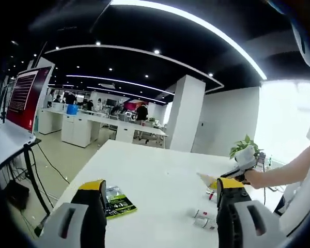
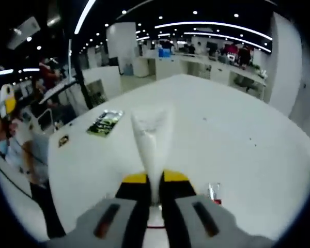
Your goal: Arrange the skincare products in the storage area until every visible bottle or jar stands upright without overlapping.
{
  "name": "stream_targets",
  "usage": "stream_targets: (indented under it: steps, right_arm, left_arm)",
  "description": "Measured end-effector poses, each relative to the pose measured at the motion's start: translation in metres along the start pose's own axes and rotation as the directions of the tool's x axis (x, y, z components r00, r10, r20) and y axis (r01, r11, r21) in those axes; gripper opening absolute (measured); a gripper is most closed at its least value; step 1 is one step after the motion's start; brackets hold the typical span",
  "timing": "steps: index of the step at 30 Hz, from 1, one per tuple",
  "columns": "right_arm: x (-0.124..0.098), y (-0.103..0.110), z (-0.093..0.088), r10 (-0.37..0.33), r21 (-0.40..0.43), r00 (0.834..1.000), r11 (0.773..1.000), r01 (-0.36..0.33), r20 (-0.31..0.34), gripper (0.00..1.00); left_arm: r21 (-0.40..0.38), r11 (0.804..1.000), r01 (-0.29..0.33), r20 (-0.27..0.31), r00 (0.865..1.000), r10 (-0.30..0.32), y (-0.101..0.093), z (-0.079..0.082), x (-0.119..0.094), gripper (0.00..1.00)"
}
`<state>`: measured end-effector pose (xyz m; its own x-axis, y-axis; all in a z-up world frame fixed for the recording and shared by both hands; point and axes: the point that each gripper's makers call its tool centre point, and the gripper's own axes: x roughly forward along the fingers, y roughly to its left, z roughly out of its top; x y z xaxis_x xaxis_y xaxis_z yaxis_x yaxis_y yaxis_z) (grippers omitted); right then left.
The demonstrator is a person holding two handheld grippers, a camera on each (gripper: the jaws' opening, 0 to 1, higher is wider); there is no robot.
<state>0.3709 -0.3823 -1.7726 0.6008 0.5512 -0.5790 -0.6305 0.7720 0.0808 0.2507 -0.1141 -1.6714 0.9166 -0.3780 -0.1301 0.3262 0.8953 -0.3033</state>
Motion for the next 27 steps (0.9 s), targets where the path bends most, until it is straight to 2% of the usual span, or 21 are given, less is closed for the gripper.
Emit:
stream_targets:
  steps: [1,3,7,11,15,18,20,27]
  right_arm:
    - [-0.001,0.006,0.003,0.004,-0.006,1.0,1.0,-0.004,0.009,0.05]
    - [-0.002,0.018,0.01,0.018,-0.021,0.999,1.0,-0.018,0.026,0.05]
    - [-0.004,0.037,0.024,0.051,-0.028,0.996,0.998,-0.048,0.079,0.05]
    - [-0.006,0.057,0.038,0.086,-0.041,0.989,0.996,-0.081,0.123,0.05]
    - [-0.008,0.081,0.056,0.136,-0.063,0.976,0.99,-0.127,0.167,0.05]
    - [-0.01,0.108,0.069,0.19,-0.098,0.963,0.98,-0.173,0.189,0.05]
    - [-0.01,0.121,0.074,0.219,-0.12,0.956,0.973,-0.199,0.195,0.05]
    - [-0.008,0.169,0.087,0.308,-0.204,0.931,0.941,-0.268,0.198,0.06]
  left_arm:
    - [-0.035,0.999,0.021,0.024,1.0,-0.02,-0.006,0.004,0.004,0.9]
    - [-0.063,0.997,0.04,0.034,0.999,-0.038,-0.011,0.006,0.008,0.91]
    - [-0.05,0.996,0.076,-0.003,0.997,-0.076,-0.02,0.001,0.018,0.92]
    - [-0.084,0.99,0.11,-0.025,0.993,-0.113,-0.033,-0.004,0.026,0.94]
    - [-0.133,0.984,0.122,-0.012,0.992,-0.125,-0.043,-0.005,0.029,0.94]
    - [-0.206,0.968,0.146,-0.021,0.988,-0.154,-0.052,-0.008,0.031,0.91]
    - [-0.223,0.964,0.142,-0.033,0.988,-0.153,-0.053,-0.011,0.03,0.89]
    - [-0.293,0.949,0.115,0.004,0.993,-0.119,-0.046,-0.006,0.03,0.89]
